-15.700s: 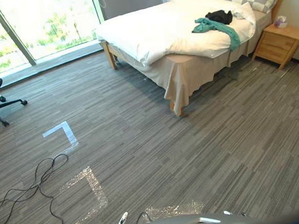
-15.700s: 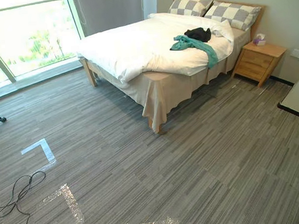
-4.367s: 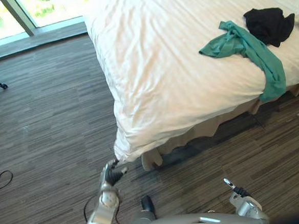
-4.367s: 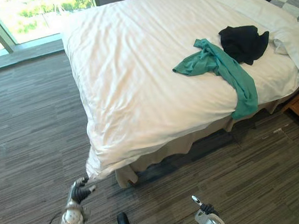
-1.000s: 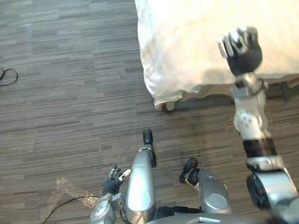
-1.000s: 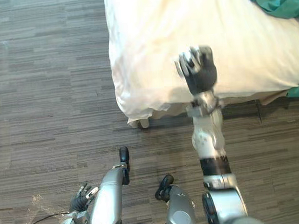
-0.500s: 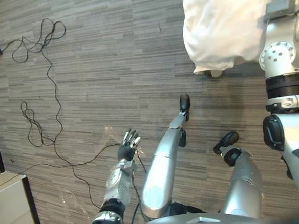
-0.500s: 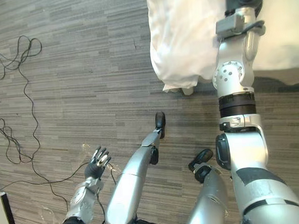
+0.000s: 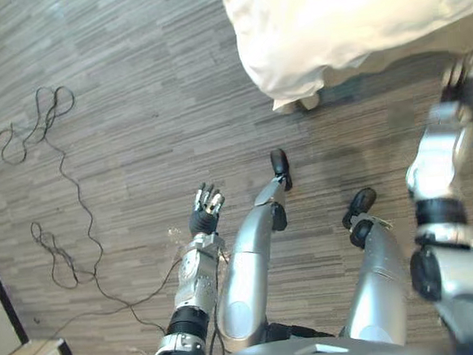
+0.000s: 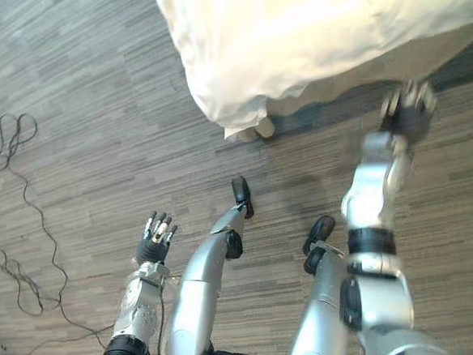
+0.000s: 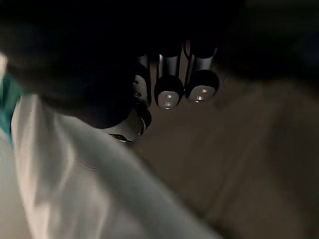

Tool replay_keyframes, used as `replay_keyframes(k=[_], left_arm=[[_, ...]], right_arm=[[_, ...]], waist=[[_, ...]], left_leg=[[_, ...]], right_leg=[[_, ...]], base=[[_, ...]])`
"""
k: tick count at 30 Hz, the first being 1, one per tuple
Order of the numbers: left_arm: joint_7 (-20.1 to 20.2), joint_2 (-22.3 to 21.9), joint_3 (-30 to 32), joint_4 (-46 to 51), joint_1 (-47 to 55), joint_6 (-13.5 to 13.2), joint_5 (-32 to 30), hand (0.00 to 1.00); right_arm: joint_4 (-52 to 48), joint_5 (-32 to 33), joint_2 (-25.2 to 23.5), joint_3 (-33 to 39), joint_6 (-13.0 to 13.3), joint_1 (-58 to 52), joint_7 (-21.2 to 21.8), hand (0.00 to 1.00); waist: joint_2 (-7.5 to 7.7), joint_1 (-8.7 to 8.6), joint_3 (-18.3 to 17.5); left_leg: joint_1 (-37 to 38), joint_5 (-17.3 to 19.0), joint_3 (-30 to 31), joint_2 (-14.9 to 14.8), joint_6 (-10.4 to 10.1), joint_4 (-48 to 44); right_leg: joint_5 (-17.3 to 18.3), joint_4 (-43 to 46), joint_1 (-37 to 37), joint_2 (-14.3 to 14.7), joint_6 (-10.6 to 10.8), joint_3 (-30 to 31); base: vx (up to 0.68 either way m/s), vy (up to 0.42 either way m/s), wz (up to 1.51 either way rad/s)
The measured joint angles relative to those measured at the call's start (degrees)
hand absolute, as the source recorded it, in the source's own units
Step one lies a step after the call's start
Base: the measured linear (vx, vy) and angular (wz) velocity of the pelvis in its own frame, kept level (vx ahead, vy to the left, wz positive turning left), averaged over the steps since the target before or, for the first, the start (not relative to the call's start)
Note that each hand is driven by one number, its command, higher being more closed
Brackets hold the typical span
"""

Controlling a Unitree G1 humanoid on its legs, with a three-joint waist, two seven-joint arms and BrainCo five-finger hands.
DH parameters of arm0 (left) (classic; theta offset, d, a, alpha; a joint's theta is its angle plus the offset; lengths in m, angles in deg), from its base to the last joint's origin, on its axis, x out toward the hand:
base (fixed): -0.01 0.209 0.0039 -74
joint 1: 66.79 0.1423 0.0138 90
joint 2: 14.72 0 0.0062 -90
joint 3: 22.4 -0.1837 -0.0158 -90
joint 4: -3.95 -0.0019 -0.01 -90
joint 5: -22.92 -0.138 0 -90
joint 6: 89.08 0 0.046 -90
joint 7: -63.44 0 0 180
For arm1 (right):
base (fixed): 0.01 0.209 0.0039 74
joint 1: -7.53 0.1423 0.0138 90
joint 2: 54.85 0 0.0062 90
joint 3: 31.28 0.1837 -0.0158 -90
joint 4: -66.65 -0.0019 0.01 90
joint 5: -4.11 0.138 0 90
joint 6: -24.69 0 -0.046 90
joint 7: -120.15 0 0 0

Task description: Tidy the bed and pick cloth on bed and put in laundry

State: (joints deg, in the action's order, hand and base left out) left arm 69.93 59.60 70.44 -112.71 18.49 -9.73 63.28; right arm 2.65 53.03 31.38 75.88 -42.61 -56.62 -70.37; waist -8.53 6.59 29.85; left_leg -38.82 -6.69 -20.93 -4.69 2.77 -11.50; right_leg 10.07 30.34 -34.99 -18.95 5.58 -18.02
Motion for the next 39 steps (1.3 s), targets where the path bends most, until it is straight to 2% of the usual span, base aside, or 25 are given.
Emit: replay_keyframes(k=[1,3,4,5,6,7,8,9,11,13,15,17,19,21,23,24,25,27,30,31,32,33,34,36,39], left_arm=[[-0.26,0.00,-0.03,1.91,0.95,1.40,0.04,0.00],[-0.25,0.22,-0.08,4.06,2.25,3.25,-0.54,0.00],[-0.26,0.34,-0.10,4.21,2.47,3.83,-0.63,0.00],[-0.42,0.59,-0.18,4.19,3.02,5.11,-1.72,0.00],[-0.68,0.81,-0.48,4.09,3.35,6.06,-2.57,0.00],[-0.97,1.39,-1.10,2.87,3.83,7.78,-4.27,0.00],[-1.97,2.01,-1.89,-0.34,3.74,8.95,-6.39,0.00],[-2.28,2.41,-2.30,-2.47,3.71,9.24,-7.67,0.00],[-3.61,3.32,-2.69,-11.22,3.64,9.88,-12.80,0.00],[-4.75,3.74,-2.51,-14.49,3.72,10.28,-14.59,0.00],[-5.69,3.84,-2.08,-16.13,4.29,10.36,-15.29,0.00],[-6.81,3.71,-0.96,-19.49,4.45,10.13,-17.71,0.00],[-6.98,3.68,-0.87,-21.49,5.06,9.68,-20.19,0.00],[-7.29,3.65,-0.60,-22.17,5.95,9.37,-22.09,0.00],[-8.48,3.78,-0.50,-23.25,6.31,8.99,-23.78,0.00],[-9.59,3.96,-0.52,-24.80,6.38,9.06,-24.29,0.00],[-9.65,3.95,-0.53,-24.97,6.39,9.07,-24.30,0.00],[-10.84,3.62,-0.58,-26.51,6.48,9.00,-24.26,0.00],[-11.55,3.64,-0.53,-26.56,6.84,8.76,-24.20,0.00],[-11.47,3.34,-0.03,-26.44,7.00,8.30,-24.43,0.00],[-11.39,2.84,0.87,-26.47,7.57,7.85,-25.57,0.00],[-11.29,2.26,1.81,-26.49,8.28,7.58,-26.40,0.00],[-10.92,1.46,3.44,-26.54,9.36,7.18,-26.96,0.00],[-10.28,0.69,6.62,-26.64,11.01,5.88,-27.74,0.00],[-8.50,0.05,9.09,-26.67,11.80,4.43,-27.32,0.00]], right_arm=[[-0.34,-6.57,-2.06,-1.06,-0.44,-3.91,-2.27,0.00],[-0.43,-16.29,-3.94,-4.88,-0.64,-9.64,-5.93,0.00],[-0.42,-18.67,-4.61,-6.08,-0.76,-11.38,-6.73,0.00],[-0.19,-22.98,-5.85,-8.22,-1.32,-13.91,-8.51,0.00],[-0.09,-25.07,-6.53,-9.26,-1.83,-15.11,-8.99,0.00],[1.45,-28.43,-7.79,-10.89,-2.27,-17.14,-9.10,0.00],[4.92,-30.17,-8.78,-11.81,-2.54,-19.04,-8.59,0.00],[7.01,-30.11,-9.22,-11.96,-2.64,-19.93,-8.14,0.00],[15.24,-30.06,-9.56,-11.31,-3.60,-23.44,-4.83,0.00],[19.46,-30.07,-9.46,-10.57,-4.03,-25.89,-1.45,0.00],[22.97,-30.08,-9.38,-10.49,-4.57,-28.50,1.90,0.00],[27.40,-27.71,-9.48,-9.05,-8.61,-30.40,8.27,0.00],[29.47,-24.39,-9.62,-6.56,-12.67,-30.81,12.28,0.00],[30.15,-25.66,-9.10,-5.80,-13.33,-30.88,14.58,0.00],[30.17,-28.58,-9.33,-5.60,-13.56,-31.35,15.67,0.00],[30.17,-31.71,-9.57,-5.86,-13.82,-31.37,16.59,0.00],[30.17,-32.27,-9.58,-5.97,-13.90,-31.35,16.70,0.00],[30.07,-34.32,-9.28,-6.45,-14.82,-31.13,17.00,0.00],[30.18,-34.66,-8.65,-7.15,-17.08,-30.76,16.64,0.00],[30.85,-34.62,-8.14,-7.94,-18.92,-30.13,15.97,0.00],[31.50,-34.57,-7.57,-8.85,-19.88,-29.65,15.65,0.00],[31.59,-34.49,-7.28,-9.32,-20.36,-29.50,15.30,0.00],[31.61,-34.30,-6.91,-9.62,-20.90,-28.97,14.50,0.00],[31.17,-32.36,-6.67,-10.19,-21.13,-28.73,13.30,0.00],[31.25,-30.01,-7.42,-10.89,-21.96,-28.60,12.30,0.00]], waist=[[0.89,-0.91,-0.01],[2.61,-1.37,-0.30],[3.30,-1.43,-0.60],[4.85,-1.74,-1.38],[5.65,-2.05,-1.79],[7.16,-2.71,-2.58],[8.67,-3.28,-3.86],[9.42,-3.84,-4.92],[11.50,-6.01,-8.86],[11.94,-7.35,-9.52],[11.64,-7.63,-11.32],[10.50,-9.09,-12.75],[9.84,-10.02,-13.24],[9.74,-10.31,-13.76],[10.18,-10.14,-14.98],[10.94,-10.12,-15.49],[10.97,-10.11,-15.51],[10.20,-10.14,-15.54],[9.81,-9.31,-15.64],[9.30,-8.61,-15.96],[8.35,-7.76,-16.45],[7.75,-6.97,-16.77],[6.29,-6.47,-17.32],[6.19,-6.43,-17.44],[6.85,-6.28,-18.39]], left_leg=[[2.97,0.31,-0.59,0.13,-0.27,0.74],[8.14,1.21,-0.92,-0.15,-0.52,1.43],[9.41,1.58,-0.95,-0.33,-0.72,1.46],[11.78,1.93,-1.34,-0.51,-1.03,2.04],[13.20,1.93,-1.63,-0.53,-1.04,2.81],[16.11,1.92,-1.94,-0.51,-1.07,4.26],[19.01,1.78,-2.13,-0.27,-1.16,5.86],[20.17,1.61,-2.23,-0.08,-1.19,6.74],[24.97,0.85,-3.39,0.74,-1.56,11.00],[29.58,0.73,-4.64,1.07,-1.87,13.65],[32.67,1.18,-6.25,0.92,-2.56,15.23],[36.96,2.01,-8.11,0.37,-3.77,16.70],[40.17,2.81,-9.78,-0.46,-4.70,17.06],[42.19,3.27,-11.90,-1.13,-4.87,17.04],[42.56,3.81,-13.65,-1.48,-5.06,16.08],[43.00,5.22,-15.42,-1.56,-5.18,13.72],[43.06,5.52,-15.76,-1.64,-5.17,13.14],[43.29,7.90,-16.29,-3.78,-5.34,6.64],[41.64,10.31,-13.86,-6.21,-5.78,-2.44],[39.43,10.69,-6.57,-6.78,-6.29,-8.46],[38.71,11.45,-2.01,-6.77,-6.87,-10.26],[38.76,12.19,0.45,-6.74,-6.96,-10.66],[39.96,13.21,2.95,-6.82,-7.50,-10.64],[41.40,13.64,3.19,-6.78,-7.17,-11.11],[43.20,13.75,4.64,-6.78,-7.02,-11.52]], right_leg=[[-0.15,-1.09,2.77,0.04,0.19,0.09],[-0.15,-3.25,8.24,0.76,0.22,0.02],[-0.14,-4.10,9.73,1.01,0.20,-0.10],[-0.11,-5.54,12.17,1.51,0.18,-0.09],[-0.14,-6.60,13.63,1.82,0.23,-0.05],[-0.48,-8.71,16.67,2.46,0.43,-0.05],[-1.02,-11.02,19.57,2.95,0.79,0.02],[-1.21,-12.07,20.56,3.11,0.89,-0.03],[-2.09,-16.04,24.54,3.94,1.31,0.10],[-2.62,-17.30,27.94,4.23,1.13,-0.61],[-3.02,-17.09,29.53,4.38,0.65,-2.57],[-3.35,-12.29,29.55,4.45,-0.28,-3.79],[-3.90,-7.96,29.41,4.20,-1.21,-4.78],[-4.36,-6.59,29.52,4.09,-1.92,-6.42],[-4.39,-10.96,31.27,4.80,-1.97,-9.16],[-4.50,-19.31,35.50,6.16,-1.79,-10.30],[-4.69,-20.77,36.17,6.43,-1.54,-10.29],[-8.98,-28.98,41.27,8.44,-1.60,-9.80],[-9.93,-31.42,43.30,8.95,-1.63,-7.66],[-10.20,-31.29,42.92,8.76,-1.71,-5.15],[-10.49,-31.18,42.00,9.00,-1.81,-2.93],[-10.75,-31.18,41.22,9.41,-1.84,-1.11],[-11.09,-31.65,40.19,10.20,-2.00,2.15],[-11.40,-33.07,39.81,10.51,-2.22,5.53],[-11.41,-34.60,39.09,10.82,-2.25,9.05]], base=[[0.11,-0.004,-0.21],[0.14,-0.043,-0.21],[0.16,-0.073,-0.19],[0.12,-0.055,-0.16],[0.17,-0.067,-0.19],[0.19,-0.059,-0.22],[0.19,-0.053,-0.19],[0.20,-0.042,-0.18],[0.22,-0.040,-0.20],[0.19,-0.035,-0.41],[0.15,-0.036,-0.59],[0.14,-0.030,-0.54],[0.13,-0.054,-0.54],[0.09,-0.062,-0.60],[0.07,-0.108,-0.57],[0.08,-0.156,-0.45],[0.06,-0.165,-0.50],[0.00,-0.081,-0.37],[-0.07,-0.048,-0.35],[-0.08,-0.021,-0.80],[-0.08,0.009,-1.04],[-0.05,0.070,-1.30],[-0.03,0.093,-1.48],[-0.04,0.085,-1.28],[-0.02,0.054,-1.08]])
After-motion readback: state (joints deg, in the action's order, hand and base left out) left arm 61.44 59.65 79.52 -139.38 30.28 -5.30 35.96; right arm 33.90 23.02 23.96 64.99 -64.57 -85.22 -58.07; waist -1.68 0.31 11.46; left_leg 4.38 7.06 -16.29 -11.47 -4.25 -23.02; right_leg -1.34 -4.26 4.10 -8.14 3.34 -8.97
